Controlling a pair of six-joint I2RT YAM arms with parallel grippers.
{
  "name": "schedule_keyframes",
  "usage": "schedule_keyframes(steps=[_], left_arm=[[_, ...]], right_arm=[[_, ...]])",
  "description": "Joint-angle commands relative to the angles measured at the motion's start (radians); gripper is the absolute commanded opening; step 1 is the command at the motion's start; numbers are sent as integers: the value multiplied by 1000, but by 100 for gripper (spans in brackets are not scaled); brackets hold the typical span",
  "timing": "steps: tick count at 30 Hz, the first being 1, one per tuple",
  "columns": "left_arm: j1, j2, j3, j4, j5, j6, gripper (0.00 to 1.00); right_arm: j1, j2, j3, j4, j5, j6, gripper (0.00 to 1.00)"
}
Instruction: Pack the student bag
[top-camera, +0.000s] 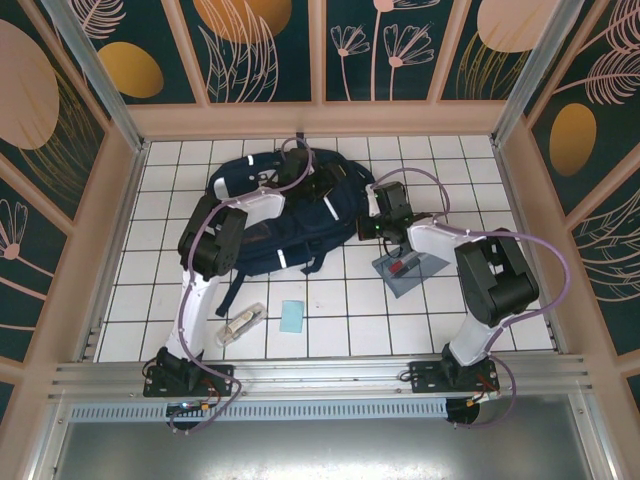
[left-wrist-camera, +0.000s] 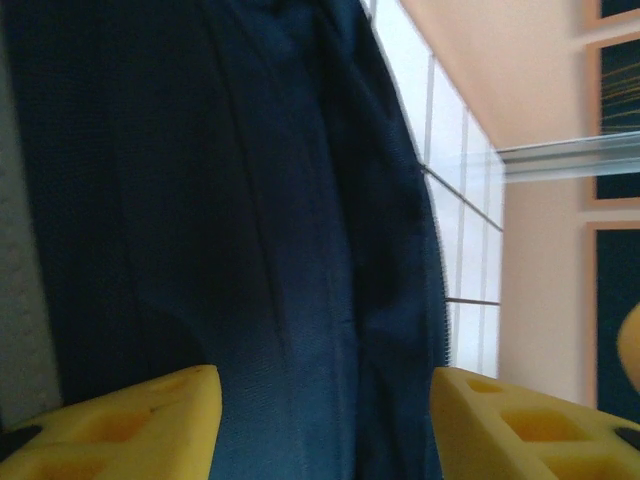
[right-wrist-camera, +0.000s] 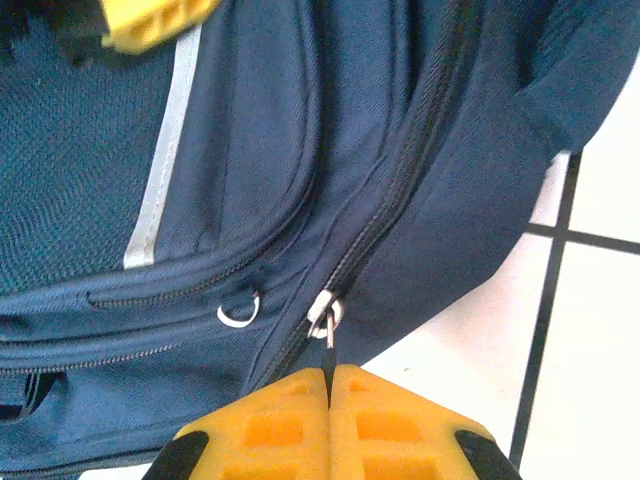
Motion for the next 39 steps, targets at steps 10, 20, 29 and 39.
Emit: schedule_keyframes(steps=[10, 20, 29, 39], left_arm=[[-22, 82, -185, 214, -163, -180, 56], [-20, 69, -69, 108, -162, -5, 57], [1, -121, 14, -192, -176, 339, 58], [-23, -467, -285, -354, -96, 423, 58]], right_arm=[[242, -99, -80, -92, -136, 164, 0], [274, -144, -36, -173, -52, 218, 8], [224, -336, -37, -240, 9, 256, 54], [-24, -266, -80, -9, -14, 396, 63]])
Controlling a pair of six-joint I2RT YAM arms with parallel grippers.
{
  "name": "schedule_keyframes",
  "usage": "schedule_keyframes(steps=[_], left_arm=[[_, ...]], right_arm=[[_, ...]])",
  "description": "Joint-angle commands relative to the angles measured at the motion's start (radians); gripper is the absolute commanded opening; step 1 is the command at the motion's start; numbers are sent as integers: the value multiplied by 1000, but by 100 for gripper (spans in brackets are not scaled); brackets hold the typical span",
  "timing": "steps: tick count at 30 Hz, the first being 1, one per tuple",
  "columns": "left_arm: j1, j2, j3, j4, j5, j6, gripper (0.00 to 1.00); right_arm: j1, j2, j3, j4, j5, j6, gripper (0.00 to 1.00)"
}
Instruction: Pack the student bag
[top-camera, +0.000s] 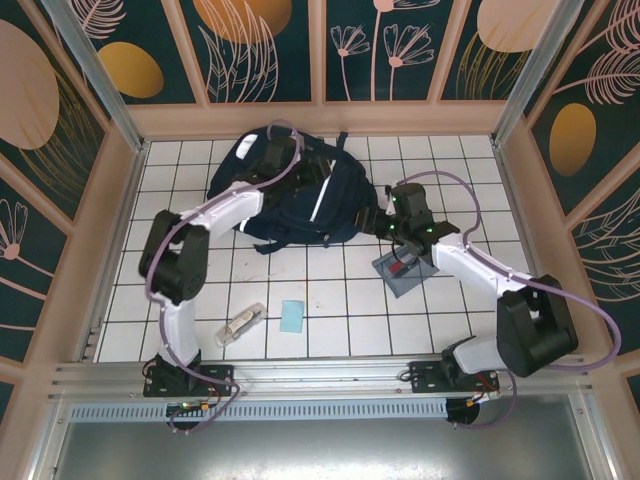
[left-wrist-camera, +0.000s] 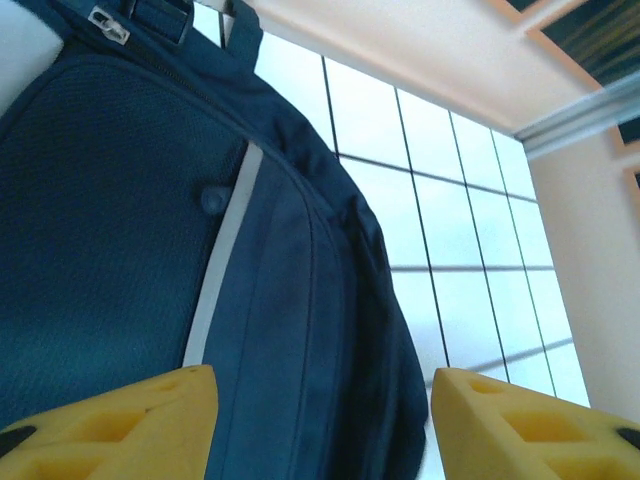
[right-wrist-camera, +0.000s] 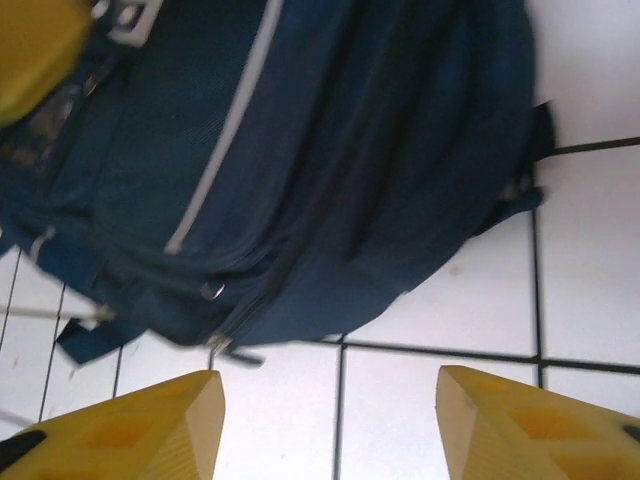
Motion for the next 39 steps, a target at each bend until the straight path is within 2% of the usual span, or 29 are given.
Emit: schedule_keyframes(steps=[1, 5, 11, 15, 23, 29, 32, 36, 39], left_arm=[[-26, -108, -148, -83, 43, 48, 58], [-74, -217, -358, -22, 71, 13, 58], [-150, -188, -482, 67, 75, -40, 57], [-161, -124, -485, 154, 79, -90, 56], [-161, -42, -409, 144, -75, -101, 57], [-161, 10, -367, 155, -117, -126, 55], [-160, 15, -357, 150, -146, -128, 50], [-161, 24, -351, 146, -191, -133, 37], [-161, 36, -350, 164, -217, -140, 34]], right_arm=[[-17, 68, 14, 117, -6, 65, 67], [-22, 201, 86, 144, -26, 94, 68], [-20, 374, 169, 214, -52, 183, 68], [-17, 424, 174, 241, -65, 244, 64], [-4, 449, 149, 268, -62, 284, 56], [9, 449, 152, 273, -73, 294, 48], [10, 453, 153, 272, -71, 294, 43], [11, 460, 154, 269, -70, 294, 37], [11, 466, 151, 270, -74, 299, 35]])
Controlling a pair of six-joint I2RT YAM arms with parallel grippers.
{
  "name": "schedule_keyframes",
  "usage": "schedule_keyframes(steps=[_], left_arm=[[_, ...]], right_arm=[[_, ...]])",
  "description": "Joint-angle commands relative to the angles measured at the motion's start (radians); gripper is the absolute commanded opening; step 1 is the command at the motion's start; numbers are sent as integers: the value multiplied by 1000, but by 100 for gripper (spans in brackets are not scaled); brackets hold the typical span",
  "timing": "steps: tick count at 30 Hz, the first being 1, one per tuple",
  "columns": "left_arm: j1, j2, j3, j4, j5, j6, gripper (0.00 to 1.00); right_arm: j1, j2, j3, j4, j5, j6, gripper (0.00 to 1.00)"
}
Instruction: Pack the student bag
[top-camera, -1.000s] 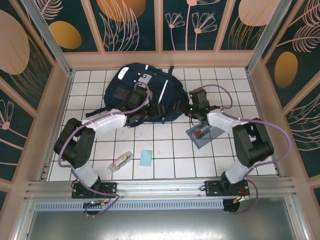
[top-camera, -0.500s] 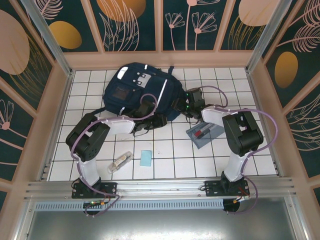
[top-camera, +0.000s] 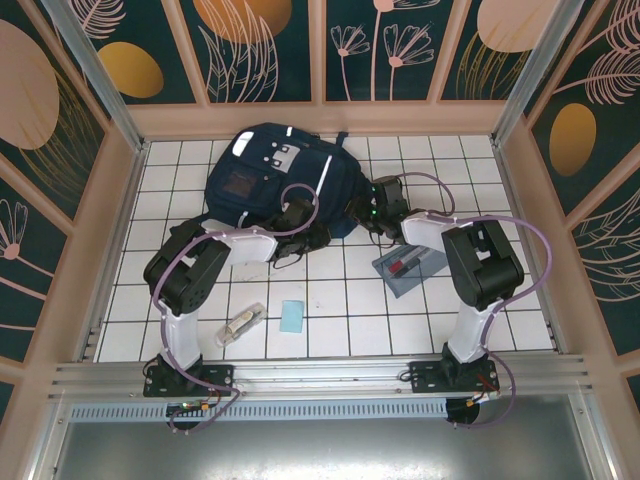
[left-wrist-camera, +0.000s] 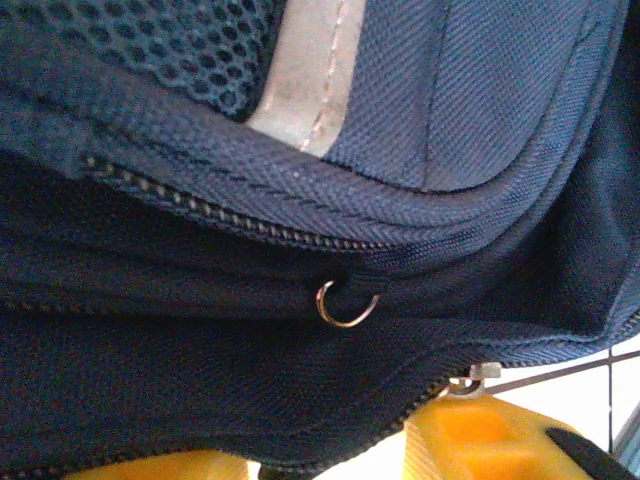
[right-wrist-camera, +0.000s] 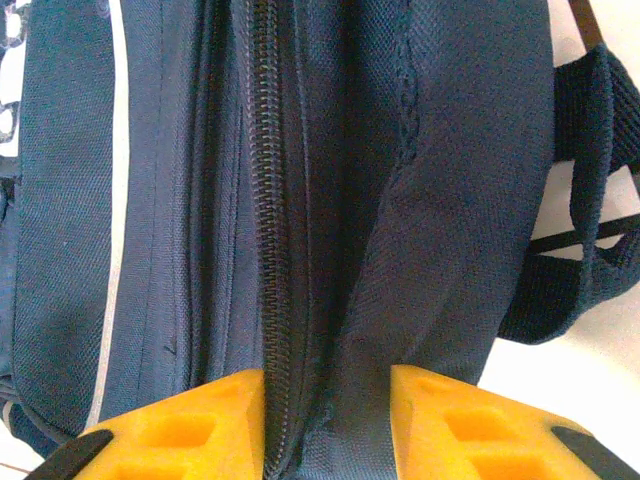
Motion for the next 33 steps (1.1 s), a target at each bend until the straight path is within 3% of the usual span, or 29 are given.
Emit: schedule_keyframes(steps=[1, 5, 13, 19, 22, 24, 33], left_arm=[[4, 34, 39, 56, -84, -5, 34], [3, 53, 67, 44, -91, 6, 29], [2, 6, 48, 17, -56, 62, 0], [3, -39, 6, -28, 15, 109, 0], [4, -79, -38, -73, 12, 140, 0], [9, -104, -69, -111, -8, 159, 0], [105, -168, -223, -143, 2, 169, 0]], right_arm=[[24, 26, 3, -11, -36, 13, 35], [26, 28, -3, -10, -42, 18, 34], [22, 38, 15, -19, -28, 10, 32], [19, 51, 41, -41, 35, -6, 26], [11, 64, 52, -49, 83, -8, 15], [8, 74, 60, -53, 113, -8, 1], [-12, 87, 93, -76, 176, -26, 0]])
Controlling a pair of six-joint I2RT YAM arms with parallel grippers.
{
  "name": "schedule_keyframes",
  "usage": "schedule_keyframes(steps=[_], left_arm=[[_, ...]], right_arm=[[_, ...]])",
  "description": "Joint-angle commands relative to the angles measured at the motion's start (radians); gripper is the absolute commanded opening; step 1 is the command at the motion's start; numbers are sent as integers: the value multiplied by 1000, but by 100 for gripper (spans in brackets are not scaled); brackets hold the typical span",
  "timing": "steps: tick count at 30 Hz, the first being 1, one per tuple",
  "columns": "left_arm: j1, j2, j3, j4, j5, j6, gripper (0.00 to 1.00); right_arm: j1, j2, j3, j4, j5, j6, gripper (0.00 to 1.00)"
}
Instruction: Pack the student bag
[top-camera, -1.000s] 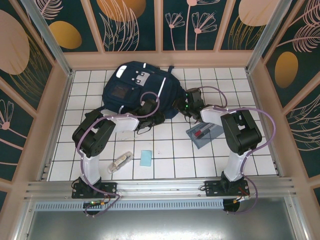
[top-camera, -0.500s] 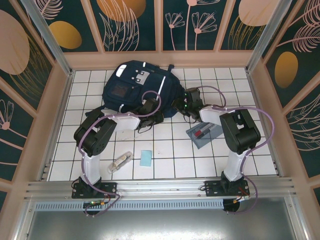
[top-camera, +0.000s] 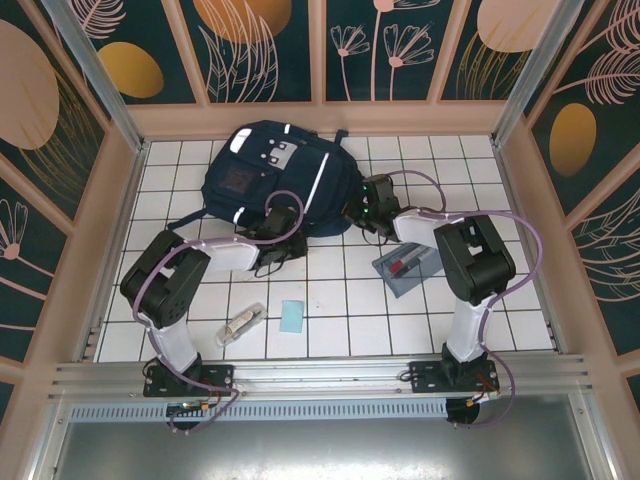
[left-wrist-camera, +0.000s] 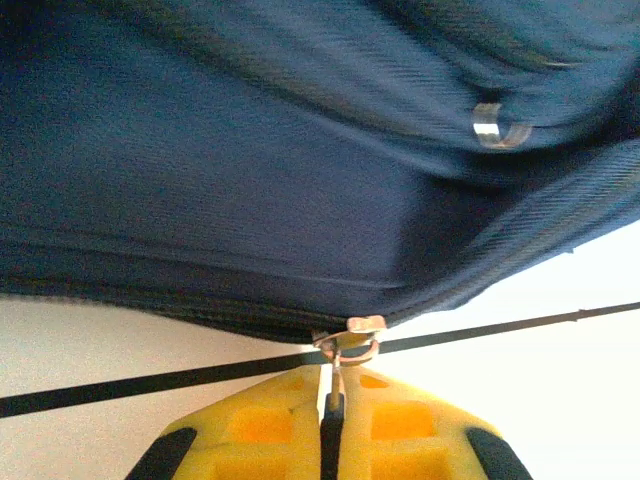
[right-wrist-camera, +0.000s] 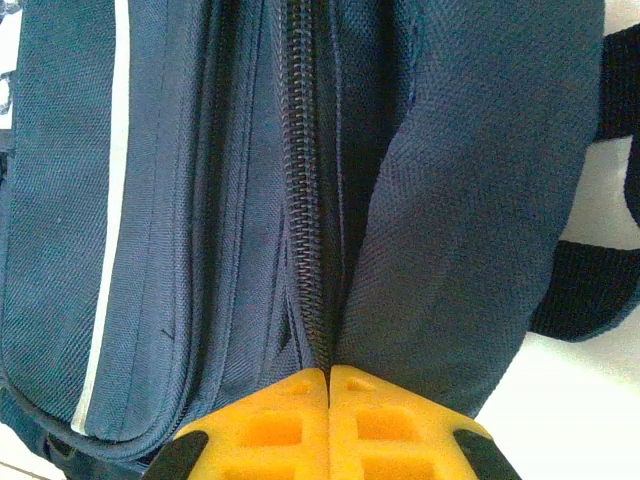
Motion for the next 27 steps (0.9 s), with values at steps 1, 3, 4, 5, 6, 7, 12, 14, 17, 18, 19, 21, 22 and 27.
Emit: schedule_keyframes(steps=[1, 3, 4, 5, 6, 7, 12, 14, 17, 18, 19, 21, 22, 27], left_arm=[[42, -22, -34, -138, -11, 38, 0], [58, -33, -30, -157, -36, 56, 0], [69, -42, -28, -161, -52, 64, 0], [81, -52, -26, -165, -65, 70, 0], [89, -59, -24, -168, -78, 76, 0], [98, -69, -20, -166, -88, 85, 0], [109, -79, 15, -188, -152, 136, 0], [134, -99, 7, -197, -195, 150, 0], [198, -112, -21, -219, -232, 154, 0], [220, -114, -32, -221, -229, 151, 0], [245, -117, -46, -225, -222, 146, 0], [284, -133, -71, -222, -223, 132, 0], [296, -145, -83, -218, -233, 128, 0], [319, -172, -88, -169, -135, 134, 0]], right_arm=[[-43, 31, 35, -69, 158, -33, 0], [-46, 25, 40, -78, 164, -43, 0], [-46, 20, 41, -82, 168, -48, 0], [-48, 16, 42, -88, 172, -52, 0], [-47, 12, 41, -89, 172, -55, 0], [-48, 7, 40, -91, 172, -57, 0], [-50, -4, 47, -104, 172, -72, 0], [-52, -5, 54, -116, 192, -82, 0], [-60, -11, 51, -126, 200, -89, 0], [-61, -14, 48, -127, 203, -90, 0], [-64, -18, 47, -128, 207, -91, 0], [-71, -27, 44, -135, 218, -95, 0], [-73, -31, 42, -137, 223, -97, 0], [-81, -37, 42, -131, 209, -103, 0]])
